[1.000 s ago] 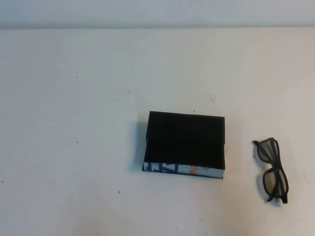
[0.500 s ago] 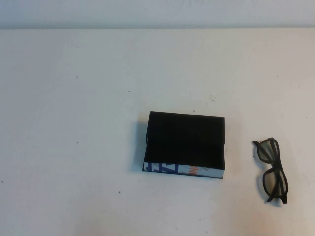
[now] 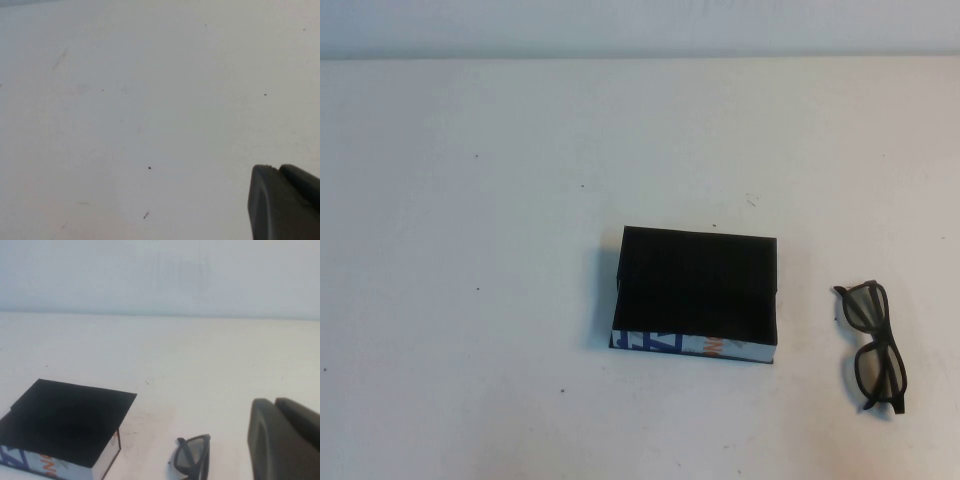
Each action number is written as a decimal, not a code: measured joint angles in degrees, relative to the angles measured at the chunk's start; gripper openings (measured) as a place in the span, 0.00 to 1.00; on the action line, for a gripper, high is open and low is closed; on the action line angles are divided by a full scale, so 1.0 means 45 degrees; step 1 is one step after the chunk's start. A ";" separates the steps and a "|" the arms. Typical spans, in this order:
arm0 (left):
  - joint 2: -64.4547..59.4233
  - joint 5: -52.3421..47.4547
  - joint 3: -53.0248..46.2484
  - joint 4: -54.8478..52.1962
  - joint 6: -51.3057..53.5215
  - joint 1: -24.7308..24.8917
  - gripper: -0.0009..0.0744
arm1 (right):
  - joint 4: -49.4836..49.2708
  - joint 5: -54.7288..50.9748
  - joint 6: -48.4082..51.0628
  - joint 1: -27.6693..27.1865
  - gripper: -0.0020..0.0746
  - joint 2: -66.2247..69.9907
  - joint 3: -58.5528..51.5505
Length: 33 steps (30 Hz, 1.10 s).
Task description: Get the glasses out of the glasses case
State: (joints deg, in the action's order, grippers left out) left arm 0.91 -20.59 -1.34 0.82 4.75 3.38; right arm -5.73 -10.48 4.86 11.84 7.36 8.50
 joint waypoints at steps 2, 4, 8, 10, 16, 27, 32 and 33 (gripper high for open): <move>0.0000 0.0000 0.0000 0.0000 0.0000 0.0000 0.00 | 0.0179 0.0180 0.0000 0.0000 0.01 -0.0367 -0.0318; 0.0000 0.0000 0.0000 0.0000 0.0000 0.0000 0.00 | 0.0407 0.0349 0.0000 0.0000 0.01 -0.0628 -0.0749; 0.0000 0.0000 0.0000 0.0000 0.0000 0.0000 0.00 | 0.0560 0.0547 0.0000 0.0000 0.00 -0.0776 -0.1594; 0.0000 0.0000 0.0000 0.0000 0.0000 0.0000 0.00 | 0.0556 0.0547 0.0000 0.0000 0.00 -0.0793 -0.1965; 0.0000 0.0000 0.0000 0.0000 0.0000 0.0000 0.00 | 0.0556 0.0260 0.0000 0.0000 0.00 -0.0793 -0.2241; 0.0000 0.0000 0.0000 0.0000 0.0000 0.0000 0.00 | -0.3288 -0.0632 0.0000 -0.0542 0.00 -0.1400 -0.2241; 0.0000 0.0000 0.0000 0.0000 0.0000 0.0000 0.00 | -0.2738 -0.0632 0.0000 -0.2215 0.00 -0.1731 -0.2241; 0.0000 0.0000 0.0000 0.0000 0.0000 0.0000 0.00 | -0.2235 -0.0632 0.0000 -0.2618 0.00 -0.1731 -0.2241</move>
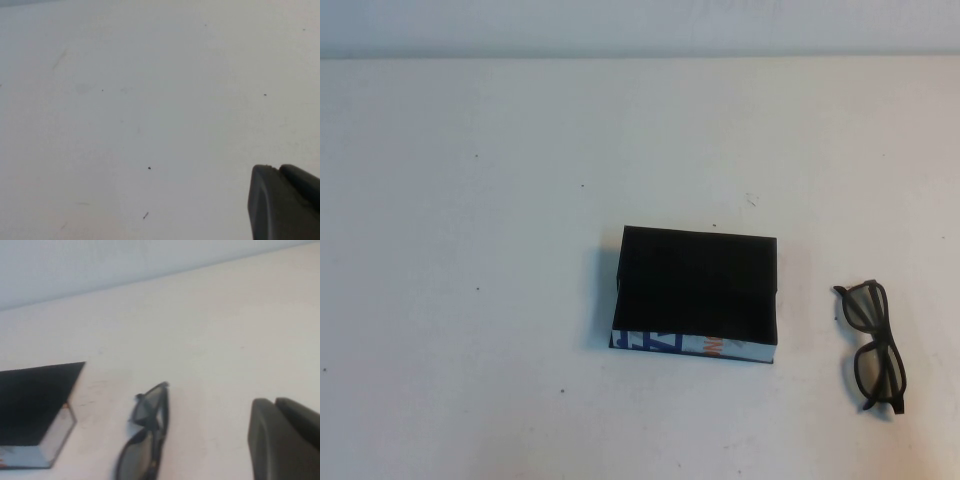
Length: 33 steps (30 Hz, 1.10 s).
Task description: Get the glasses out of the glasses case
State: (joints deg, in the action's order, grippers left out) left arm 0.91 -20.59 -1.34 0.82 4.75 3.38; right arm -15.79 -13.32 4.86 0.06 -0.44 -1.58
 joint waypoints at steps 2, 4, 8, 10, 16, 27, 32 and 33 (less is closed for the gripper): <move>0.0000 0.0000 0.0000 0.0000 0.0000 0.0000 0.00 | 0.1145 0.0000 0.0000 -0.0612 0.00 0.0000 0.0000; 0.0000 0.0000 0.0000 0.0000 0.0000 0.0000 0.00 | 0.2149 0.0000 0.0000 -0.1040 0.00 0.0000 0.0000; 0.0000 0.0000 0.0000 0.0000 0.0000 0.0000 0.00 | 0.3318 -0.0021 0.0000 -0.1149 0.00 0.0000 0.0000; 0.0000 0.0000 0.0000 0.0000 0.0000 0.0000 0.00 | 0.3613 -0.0045 0.0000 -0.1067 0.00 0.0000 0.0000; 0.0000 0.0000 0.0000 0.0000 0.0000 0.0000 0.00 | 0.3802 -0.0594 0.0000 -0.0702 0.00 0.0000 0.0000; 0.0000 0.0000 0.0000 0.0000 0.0000 0.0000 0.00 | 0.3849 -0.0910 0.0000 -0.0647 0.00 0.0000 0.0000; 0.0000 0.0000 0.0000 0.0000 0.0000 0.0000 0.00 | 0.3808 -0.0910 0.0000 -0.0480 0.00 0.0000 0.0000; 0.0000 0.0000 0.0000 0.0000 0.0000 0.0000 0.00 | 0.3774 -0.0910 0.0000 -0.0342 0.00 0.0000 0.0000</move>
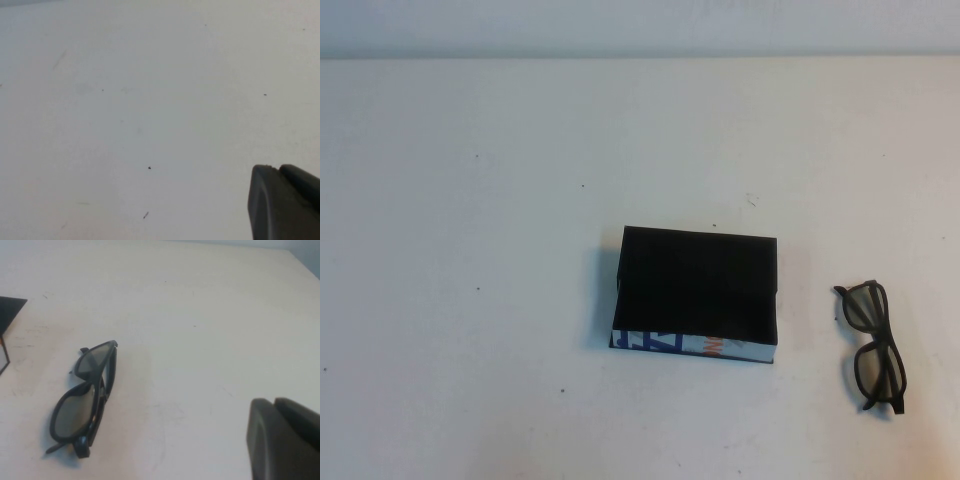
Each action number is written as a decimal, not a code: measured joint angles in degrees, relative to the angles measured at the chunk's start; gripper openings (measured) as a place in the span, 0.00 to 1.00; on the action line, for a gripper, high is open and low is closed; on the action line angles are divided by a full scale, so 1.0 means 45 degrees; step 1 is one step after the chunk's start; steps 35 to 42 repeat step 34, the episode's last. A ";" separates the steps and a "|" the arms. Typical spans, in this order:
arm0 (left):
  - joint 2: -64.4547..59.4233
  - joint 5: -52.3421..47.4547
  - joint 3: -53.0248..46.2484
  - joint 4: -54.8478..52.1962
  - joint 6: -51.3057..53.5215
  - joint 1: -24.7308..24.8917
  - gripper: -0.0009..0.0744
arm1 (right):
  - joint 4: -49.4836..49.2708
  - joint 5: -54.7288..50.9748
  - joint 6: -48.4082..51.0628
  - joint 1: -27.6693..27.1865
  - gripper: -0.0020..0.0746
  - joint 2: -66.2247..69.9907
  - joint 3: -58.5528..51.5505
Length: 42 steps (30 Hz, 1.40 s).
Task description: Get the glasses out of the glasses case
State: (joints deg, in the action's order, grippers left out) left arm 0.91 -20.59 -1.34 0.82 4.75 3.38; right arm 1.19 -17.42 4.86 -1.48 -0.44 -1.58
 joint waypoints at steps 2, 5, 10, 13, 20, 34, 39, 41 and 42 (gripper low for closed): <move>0.0000 0.0000 0.0000 0.0000 0.0000 0.0000 0.00 | -0.0167 0.0000 0.0000 0.0277 0.00 0.0000 0.0000; 0.0000 0.0000 0.0000 0.0000 0.0000 0.0000 0.00 | -0.0590 -0.0009 0.0000 0.0774 0.00 0.0000 0.0000; 0.0000 0.0000 0.0000 0.0000 0.0000 0.0000 0.00 | -0.0888 -0.0009 0.0000 0.1094 0.00 0.0000 0.0000; 0.0000 0.0000 0.0000 0.0000 0.0000 0.0000 0.00 | -0.0857 -0.0009 0.0000 0.1182 0.00 0.0000 0.0000; 0.0000 0.0000 0.0000 0.0000 0.0000 0.0000 0.00 | 0.0579 -0.0009 -0.3113 0.2121 0.00 0.0000 0.0000; 0.0000 0.0000 0.0000 0.0000 0.0000 0.0000 0.00 | 0.1529 -0.0009 -0.4801 0.2721 0.00 0.0000 0.0000; 0.0000 0.0000 0.0000 0.0000 0.0000 0.0000 0.00 | 0.1529 -0.0009 -0.4801 0.2721 0.00 0.0000 0.0000; 0.0000 0.0000 0.0000 0.0000 0.0000 0.0000 0.00 | 0.1529 -0.0009 -0.4801 0.2721 0.00 0.0000 0.0000; 0.0000 0.0000 0.0000 0.0000 0.0000 0.0000 0.00 | 0.1529 -0.0009 -0.4801 0.2721 0.00 0.0000 0.0000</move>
